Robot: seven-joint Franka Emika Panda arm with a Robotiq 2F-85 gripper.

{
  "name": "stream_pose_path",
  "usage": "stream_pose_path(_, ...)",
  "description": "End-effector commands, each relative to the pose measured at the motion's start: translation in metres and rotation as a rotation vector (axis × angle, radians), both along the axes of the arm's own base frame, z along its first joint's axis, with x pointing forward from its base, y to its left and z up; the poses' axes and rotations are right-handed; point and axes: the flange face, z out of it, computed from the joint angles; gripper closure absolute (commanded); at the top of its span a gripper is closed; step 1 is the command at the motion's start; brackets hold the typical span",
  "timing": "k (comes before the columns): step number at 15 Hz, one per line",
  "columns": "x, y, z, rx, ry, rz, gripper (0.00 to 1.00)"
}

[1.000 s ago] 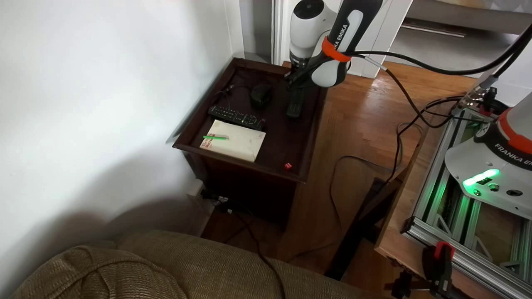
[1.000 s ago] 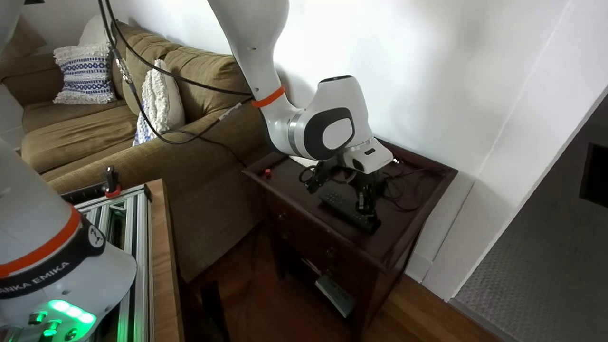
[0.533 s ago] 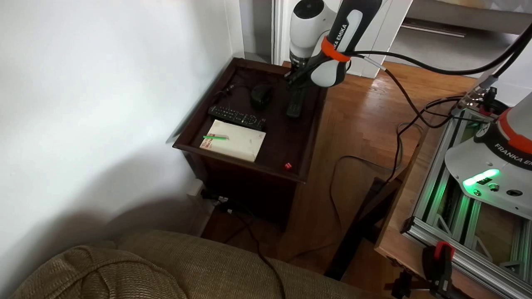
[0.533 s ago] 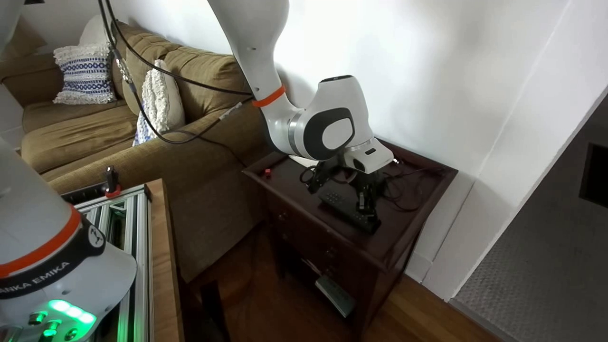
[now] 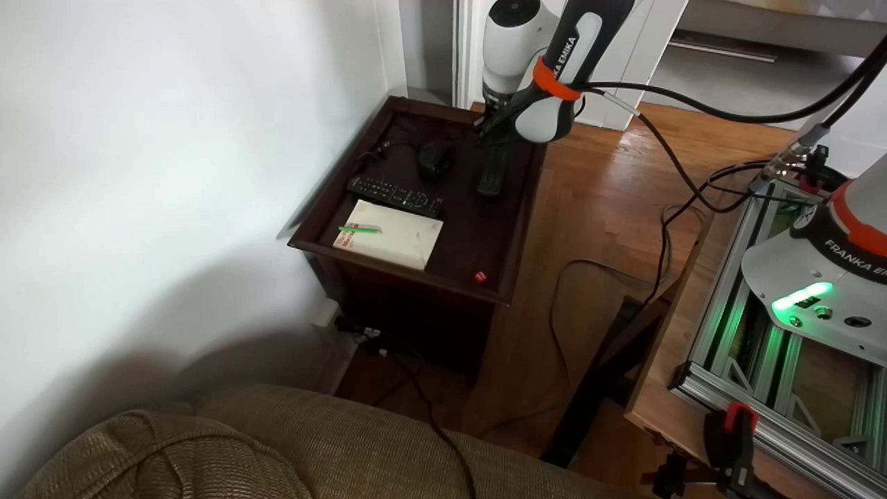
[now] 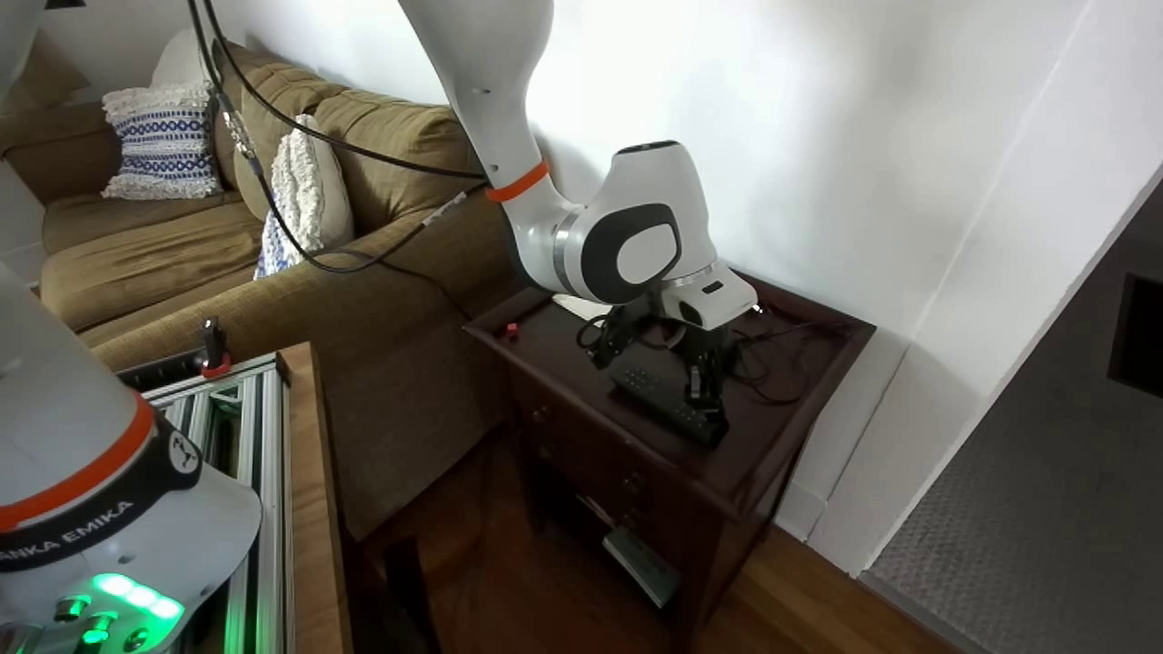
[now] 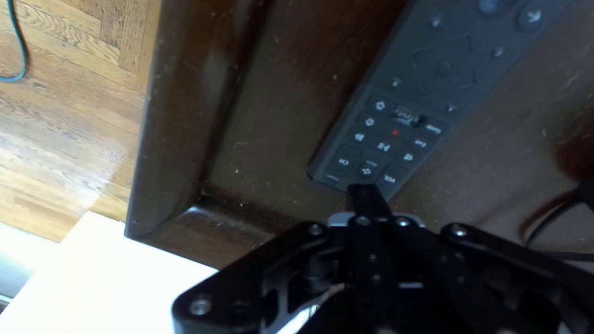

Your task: Push a button on the gray remote control

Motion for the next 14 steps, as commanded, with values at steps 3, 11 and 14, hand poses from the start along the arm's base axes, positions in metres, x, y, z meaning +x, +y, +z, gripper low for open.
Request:
stream_pose_path(3, -0.0007, -0.0029, 0.0035, -0.004, 0.044, 0.001, 1.0)
stream_pose_path(11, -0.0006, -0.0003, -0.0009, 0.0, 0.057, -0.004, 1.0)
stream_pose_path(14, 0.0008, 0.0002, 0.0004, 0.003, 0.052, -0.007, 1.0)
